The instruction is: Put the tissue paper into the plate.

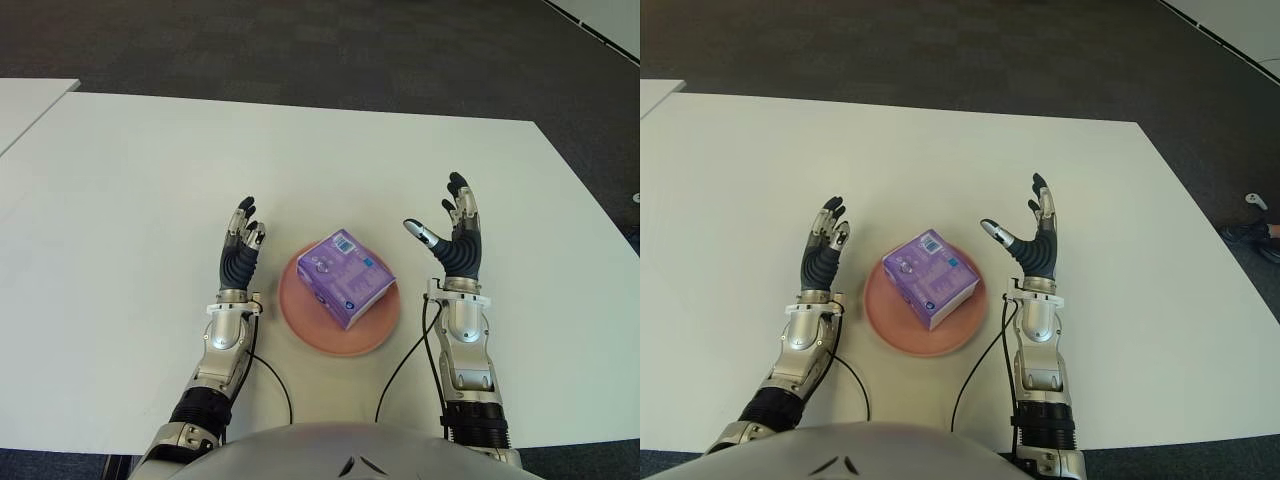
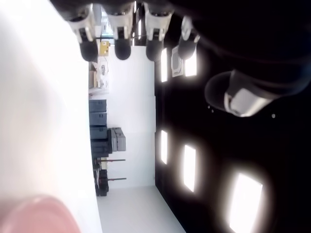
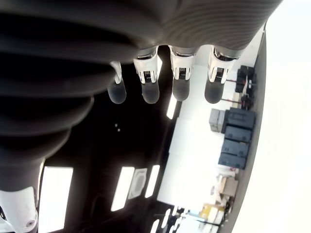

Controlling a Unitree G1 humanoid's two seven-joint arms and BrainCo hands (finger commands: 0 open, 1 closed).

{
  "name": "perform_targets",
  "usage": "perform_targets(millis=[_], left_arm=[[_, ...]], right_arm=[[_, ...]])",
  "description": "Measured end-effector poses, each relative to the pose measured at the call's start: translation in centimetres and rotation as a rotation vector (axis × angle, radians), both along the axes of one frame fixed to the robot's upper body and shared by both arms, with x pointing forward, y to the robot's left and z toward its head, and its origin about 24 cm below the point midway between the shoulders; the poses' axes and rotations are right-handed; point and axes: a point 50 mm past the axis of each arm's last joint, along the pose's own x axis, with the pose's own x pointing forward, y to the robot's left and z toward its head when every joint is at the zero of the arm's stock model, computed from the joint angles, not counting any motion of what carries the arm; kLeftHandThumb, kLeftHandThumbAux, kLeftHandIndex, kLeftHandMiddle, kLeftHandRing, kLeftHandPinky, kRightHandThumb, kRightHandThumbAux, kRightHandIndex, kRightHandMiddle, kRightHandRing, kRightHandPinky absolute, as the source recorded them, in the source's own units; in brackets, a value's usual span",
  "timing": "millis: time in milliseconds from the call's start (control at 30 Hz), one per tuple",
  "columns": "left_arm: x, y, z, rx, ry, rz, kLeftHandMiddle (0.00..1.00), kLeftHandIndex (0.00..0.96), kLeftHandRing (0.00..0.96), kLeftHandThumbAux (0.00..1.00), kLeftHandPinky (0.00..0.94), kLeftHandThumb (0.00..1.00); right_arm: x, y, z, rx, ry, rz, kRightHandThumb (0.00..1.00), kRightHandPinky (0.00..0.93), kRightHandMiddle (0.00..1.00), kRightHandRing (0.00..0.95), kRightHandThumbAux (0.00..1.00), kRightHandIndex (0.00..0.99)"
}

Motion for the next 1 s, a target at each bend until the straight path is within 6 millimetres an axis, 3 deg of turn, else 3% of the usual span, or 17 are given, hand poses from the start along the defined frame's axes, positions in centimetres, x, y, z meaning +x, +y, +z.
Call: perform_targets(millis=[1000], left_arm=[[-0.3,0.29,-0.33,0.039,0.054,0.017,0.03,0.018,0.0,0.492,0.0,0.0]], right_arm=[[0.04,0.13,-0.09,0.011,0.012,-0.006,0.0,0.0,0.0,0.0,0.647,0.0]])
